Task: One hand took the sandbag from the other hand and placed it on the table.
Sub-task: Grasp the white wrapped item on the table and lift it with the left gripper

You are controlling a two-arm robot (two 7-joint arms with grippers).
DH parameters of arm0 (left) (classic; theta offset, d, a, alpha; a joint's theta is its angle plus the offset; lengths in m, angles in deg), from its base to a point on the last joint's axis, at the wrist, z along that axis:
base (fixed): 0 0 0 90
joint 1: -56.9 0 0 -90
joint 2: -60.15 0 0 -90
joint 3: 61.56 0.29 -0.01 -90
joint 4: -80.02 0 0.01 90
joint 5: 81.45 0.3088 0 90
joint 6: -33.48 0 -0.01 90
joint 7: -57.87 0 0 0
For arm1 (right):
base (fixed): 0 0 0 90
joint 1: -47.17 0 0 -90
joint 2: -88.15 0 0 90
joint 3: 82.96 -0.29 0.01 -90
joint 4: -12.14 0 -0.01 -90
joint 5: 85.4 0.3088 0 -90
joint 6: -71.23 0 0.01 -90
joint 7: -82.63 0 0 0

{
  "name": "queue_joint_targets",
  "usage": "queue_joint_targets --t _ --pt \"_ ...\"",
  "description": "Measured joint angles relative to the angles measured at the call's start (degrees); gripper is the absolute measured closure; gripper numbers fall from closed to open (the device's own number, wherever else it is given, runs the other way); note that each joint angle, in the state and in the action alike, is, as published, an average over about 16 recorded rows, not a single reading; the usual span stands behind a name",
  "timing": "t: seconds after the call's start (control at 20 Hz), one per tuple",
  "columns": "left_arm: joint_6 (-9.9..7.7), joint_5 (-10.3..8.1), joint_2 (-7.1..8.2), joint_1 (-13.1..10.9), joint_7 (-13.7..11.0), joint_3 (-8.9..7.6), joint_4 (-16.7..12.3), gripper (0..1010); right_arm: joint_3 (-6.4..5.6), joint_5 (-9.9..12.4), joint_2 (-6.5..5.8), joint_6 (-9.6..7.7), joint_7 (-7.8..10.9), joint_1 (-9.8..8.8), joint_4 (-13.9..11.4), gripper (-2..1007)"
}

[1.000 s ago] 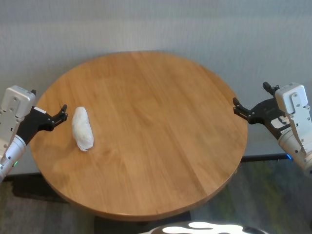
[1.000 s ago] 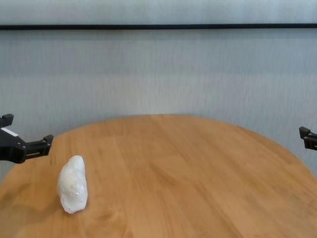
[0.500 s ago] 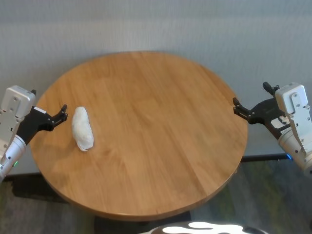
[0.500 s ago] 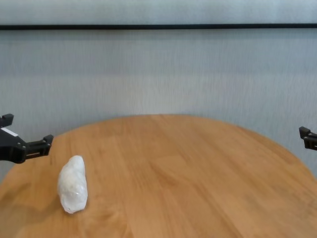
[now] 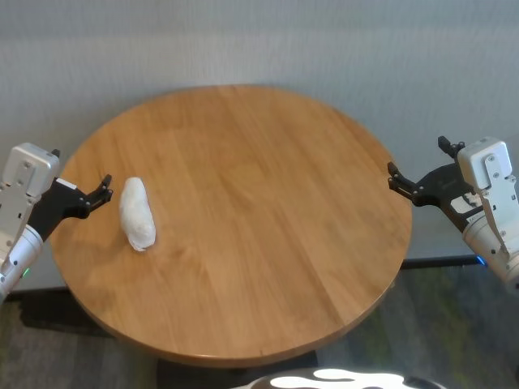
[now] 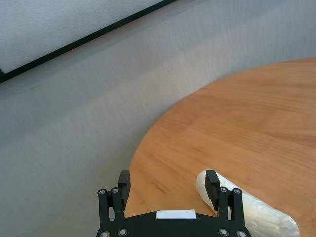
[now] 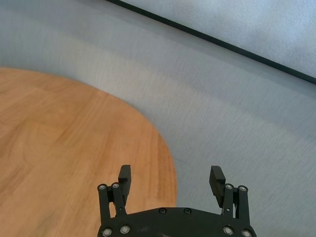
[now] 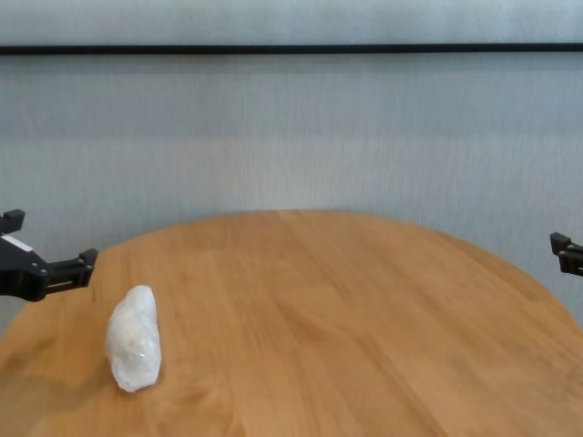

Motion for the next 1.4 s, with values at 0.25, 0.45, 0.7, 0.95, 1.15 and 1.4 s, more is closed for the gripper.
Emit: queue_joint_targets --t 0.25,0.45,0.7,0.95,1.15,1.4 --pt "-1.51 -0.62 -0.08 -0.4 -1.1 -0.72 -1.1 10 0.00 0.0 0.00 0.00 0.00 0.00 0.0 5" --pt "-3.40 -1.80 -0.33 -1.0 -2.1 -1.64 -2.4 10 0.00 0.0 0.00 0.00 0.00 0.00 0.0 5" --pt "-7.04 -4.08 -1.02 -1.8 -2.9 -3.01 -4.5 10 0.00 0.0 0.00 0.00 0.00 0.00 0.0 5" --pt "-11.97 -6.75 -2.27 -2.7 -3.1 -4.39 -6.9 10 0.00 0.0 0.00 0.00 0.00 0.00 0.0 5" --pt "-16.84 -9.04 -3.66 -3.3 -2.9 -5.40 -8.9 10 0.00 0.0 0.00 0.00 0.00 0.00 0.0 5" --pt "-24.43 -11.76 -5.53 -3.8 -2.2 -6.35 -11.4 10 0.00 0.0 0.00 0.00 0.00 0.00 0.0 5"
